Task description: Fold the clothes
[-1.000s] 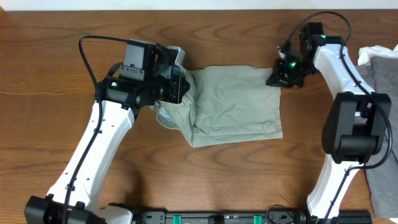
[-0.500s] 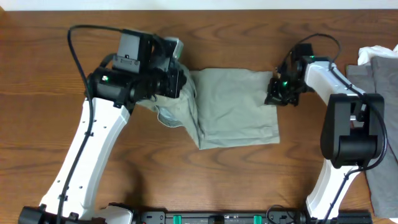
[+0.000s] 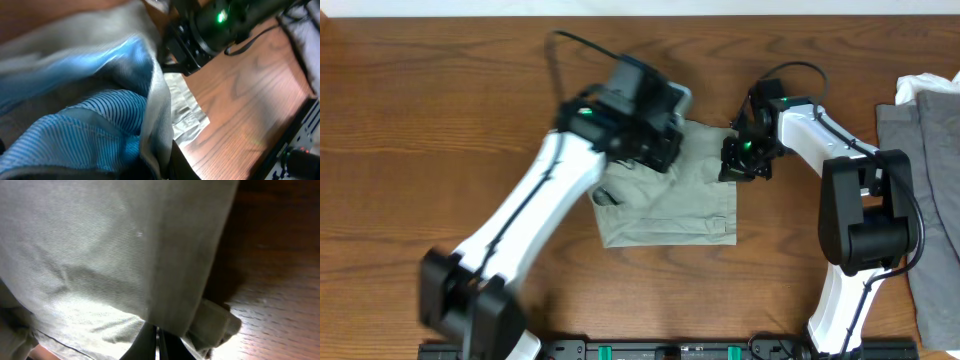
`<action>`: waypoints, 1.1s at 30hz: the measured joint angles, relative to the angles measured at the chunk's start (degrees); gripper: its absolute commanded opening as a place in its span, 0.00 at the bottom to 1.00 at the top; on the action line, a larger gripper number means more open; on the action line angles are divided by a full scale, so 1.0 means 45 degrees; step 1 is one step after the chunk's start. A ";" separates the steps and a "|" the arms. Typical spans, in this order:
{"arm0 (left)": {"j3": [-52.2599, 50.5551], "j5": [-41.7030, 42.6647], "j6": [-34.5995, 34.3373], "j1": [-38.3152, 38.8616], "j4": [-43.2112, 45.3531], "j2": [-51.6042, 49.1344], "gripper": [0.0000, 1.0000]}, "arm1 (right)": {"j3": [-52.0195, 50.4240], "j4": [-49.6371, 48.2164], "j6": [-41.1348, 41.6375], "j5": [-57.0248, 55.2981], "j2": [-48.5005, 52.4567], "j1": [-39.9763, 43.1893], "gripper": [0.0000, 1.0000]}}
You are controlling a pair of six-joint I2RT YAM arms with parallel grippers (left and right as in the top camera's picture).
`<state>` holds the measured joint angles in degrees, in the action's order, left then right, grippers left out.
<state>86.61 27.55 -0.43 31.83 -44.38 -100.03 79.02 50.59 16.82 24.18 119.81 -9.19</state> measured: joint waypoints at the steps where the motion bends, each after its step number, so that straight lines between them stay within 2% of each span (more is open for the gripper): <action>1: 0.0000 0.0151 0.0015 0.0209 0.0233 -0.0296 0.06 | -0.0010 0.0078 -0.0005 0.0005 0.0000 0.0058 0.04; 4: 0.0000 0.0627 0.0024 0.1112 0.1049 -0.1185 0.06 | -0.0034 0.0228 -0.0005 0.0010 0.0000 0.0253 0.04; 5: 0.0000 0.0738 0.0024 0.1413 0.1258 -0.1379 0.17 | -0.0049 0.0248 -0.0005 0.0024 0.0000 0.0306 0.04; 6: 0.0000 0.0826 0.0039 0.1695 0.1409 -0.1511 0.38 | -0.0058 0.0267 -0.0010 0.0049 0.0000 0.0340 0.04; 8: 0.0000 0.0981 0.0083 0.2268 0.1603 -0.1637 0.57 | -0.0063 0.0267 -0.0010 0.0053 0.0000 0.0350 0.05; 9: 0.0005 0.0962 0.0083 0.2463 0.1535 -0.1632 0.72 | -0.0063 0.0267 -0.0005 0.0053 0.0000 0.0350 0.07; 10: 0.0044 0.0884 0.0155 0.2628 0.1331 -0.1603 0.82 | -0.0063 0.0262 -0.0015 0.0083 0.0000 0.0350 0.09; 16: 0.1020 -0.0257 0.0112 0.2161 -0.0442 -0.1005 0.87 | -0.0058 0.0413 -0.0068 0.0219 0.0000 0.0442 0.11; 21: 0.1821 -0.1753 0.0107 0.0831 -0.1156 0.0967 0.92 | -0.0053 0.1030 -0.0345 0.0102 -0.0083 0.1093 0.15; 24: 0.2084 -0.2293 0.0102 0.0024 -0.1826 0.1889 0.92 | -0.0049 0.1243 -0.0792 -0.0495 -0.0442 0.1758 0.22; 26: 0.2147 -0.2516 0.0102 -0.0393 -0.2322 0.2050 0.92 | -0.0024 0.1321 -0.1171 -0.0850 -0.0928 0.2123 0.34; 28: 0.2137 -0.2599 0.0102 -0.0661 -0.2735 0.1962 0.92 | 0.0005 0.1316 -0.1365 -0.1078 -0.1535 0.2268 0.39; 33: 0.2064 -0.2832 0.0107 -0.1030 -0.2958 0.1579 0.92 | 0.0214 0.1341 -0.1821 -0.1243 -0.3551 0.2225 0.40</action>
<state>95.90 14.81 0.05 27.20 -57.69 -92.92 79.99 56.62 8.62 18.59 103.83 0.82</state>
